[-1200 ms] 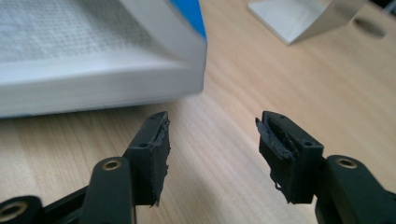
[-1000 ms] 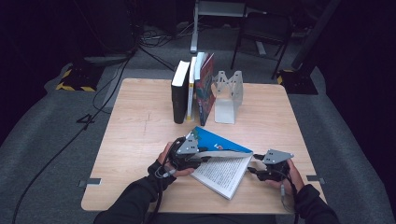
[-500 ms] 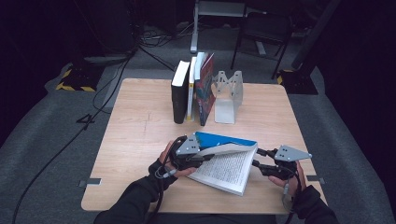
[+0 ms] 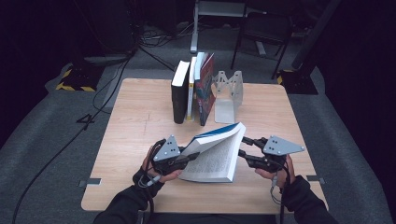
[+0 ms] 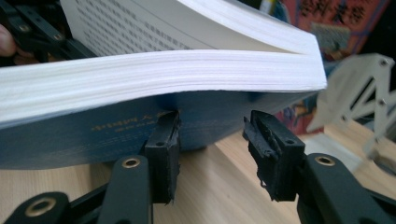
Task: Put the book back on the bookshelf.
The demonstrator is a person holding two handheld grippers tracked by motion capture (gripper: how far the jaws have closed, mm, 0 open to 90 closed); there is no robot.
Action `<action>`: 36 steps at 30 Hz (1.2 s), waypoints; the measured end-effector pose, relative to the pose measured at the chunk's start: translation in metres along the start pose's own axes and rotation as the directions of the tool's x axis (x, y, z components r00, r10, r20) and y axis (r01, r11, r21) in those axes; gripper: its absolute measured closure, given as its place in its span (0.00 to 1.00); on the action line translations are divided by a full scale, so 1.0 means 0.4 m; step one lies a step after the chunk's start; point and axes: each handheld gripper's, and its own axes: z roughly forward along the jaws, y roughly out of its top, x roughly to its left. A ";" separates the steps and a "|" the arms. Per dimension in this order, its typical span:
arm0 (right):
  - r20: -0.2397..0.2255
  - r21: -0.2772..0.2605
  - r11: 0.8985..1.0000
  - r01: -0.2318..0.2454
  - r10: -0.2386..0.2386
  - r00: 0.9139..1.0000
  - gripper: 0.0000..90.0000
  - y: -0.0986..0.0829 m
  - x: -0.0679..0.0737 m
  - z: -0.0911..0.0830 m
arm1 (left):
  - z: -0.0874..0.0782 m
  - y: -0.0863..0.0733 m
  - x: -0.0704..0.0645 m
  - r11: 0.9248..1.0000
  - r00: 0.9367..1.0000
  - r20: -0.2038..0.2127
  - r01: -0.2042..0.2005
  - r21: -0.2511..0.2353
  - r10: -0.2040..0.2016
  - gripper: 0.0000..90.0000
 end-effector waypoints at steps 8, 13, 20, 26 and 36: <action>-0.064 0.070 0.997 0.019 -0.015 0.998 0.46 0.026 0.062 0.093 | -0.022 -0.016 0.013 1.000 0.999 -0.031 0.020 -0.014 -0.021 0.81; -0.061 0.006 1.000 -0.023 0.024 0.998 0.46 0.018 0.061 0.103 | 0.002 -0.008 0.022 0.999 0.999 0.002 0.050 -0.012 -0.050 0.80; -0.054 0.003 0.999 -0.046 0.047 0.997 0.46 0.000 0.031 0.075 | 0.063 0.020 0.017 0.999 0.994 0.106 0.038 -0.002 -0.038 0.85; -0.033 -0.017 0.999 -0.041 0.040 0.999 0.47 -0.004 0.014 0.021 | 0.109 0.051 0.003 1.000 0.985 0.172 0.020 -0.017 -0.017 0.85; 0.037 -0.025 0.999 0.028 -0.027 0.999 0.47 0.027 0.005 -0.045 | 0.147 0.081 -0.011 0.998 0.978 0.210 0.004 -0.057 0.008 0.84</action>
